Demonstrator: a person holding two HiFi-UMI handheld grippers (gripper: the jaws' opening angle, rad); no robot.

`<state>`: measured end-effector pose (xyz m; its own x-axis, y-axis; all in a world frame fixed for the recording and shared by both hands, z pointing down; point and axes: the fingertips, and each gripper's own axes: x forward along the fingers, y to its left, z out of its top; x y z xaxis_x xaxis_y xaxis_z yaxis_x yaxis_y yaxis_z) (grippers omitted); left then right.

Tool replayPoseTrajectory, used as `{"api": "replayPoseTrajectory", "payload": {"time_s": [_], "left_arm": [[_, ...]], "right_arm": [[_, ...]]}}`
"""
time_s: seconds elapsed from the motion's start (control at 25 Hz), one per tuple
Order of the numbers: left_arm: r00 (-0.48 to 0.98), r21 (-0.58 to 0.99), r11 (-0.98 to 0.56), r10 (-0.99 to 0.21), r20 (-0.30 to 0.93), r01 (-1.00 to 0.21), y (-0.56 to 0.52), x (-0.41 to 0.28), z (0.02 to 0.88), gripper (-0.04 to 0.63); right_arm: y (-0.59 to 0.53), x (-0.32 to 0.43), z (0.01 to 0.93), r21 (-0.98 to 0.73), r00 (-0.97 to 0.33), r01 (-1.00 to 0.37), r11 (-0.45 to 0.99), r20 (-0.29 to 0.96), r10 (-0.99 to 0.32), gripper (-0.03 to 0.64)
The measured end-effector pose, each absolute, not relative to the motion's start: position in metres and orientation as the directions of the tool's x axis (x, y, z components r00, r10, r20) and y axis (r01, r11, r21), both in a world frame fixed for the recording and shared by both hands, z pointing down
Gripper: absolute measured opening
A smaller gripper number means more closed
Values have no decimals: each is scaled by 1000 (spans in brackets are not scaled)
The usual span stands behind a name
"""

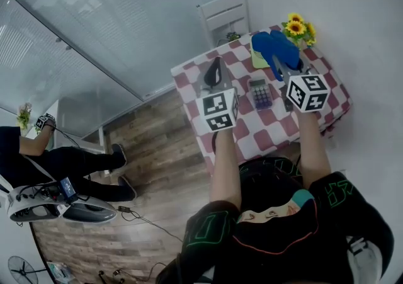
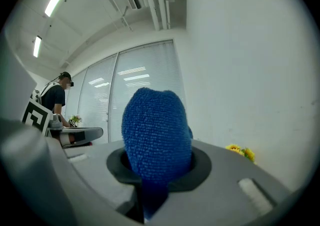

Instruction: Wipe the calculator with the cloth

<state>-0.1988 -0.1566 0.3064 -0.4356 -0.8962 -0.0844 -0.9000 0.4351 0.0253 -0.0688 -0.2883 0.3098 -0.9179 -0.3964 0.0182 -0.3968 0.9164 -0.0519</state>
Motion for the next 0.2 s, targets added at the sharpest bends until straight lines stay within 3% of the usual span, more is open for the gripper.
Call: {"api": "replayPoseTrajectory", "payload": {"time_s": [0.2], "left_arm": [[-441, 38, 440, -895, -68, -897, -155, -202, 310, 9]], "right_arm": [[-288, -71, 314, -48, -917, -400, 915, 21, -399, 97]]}}
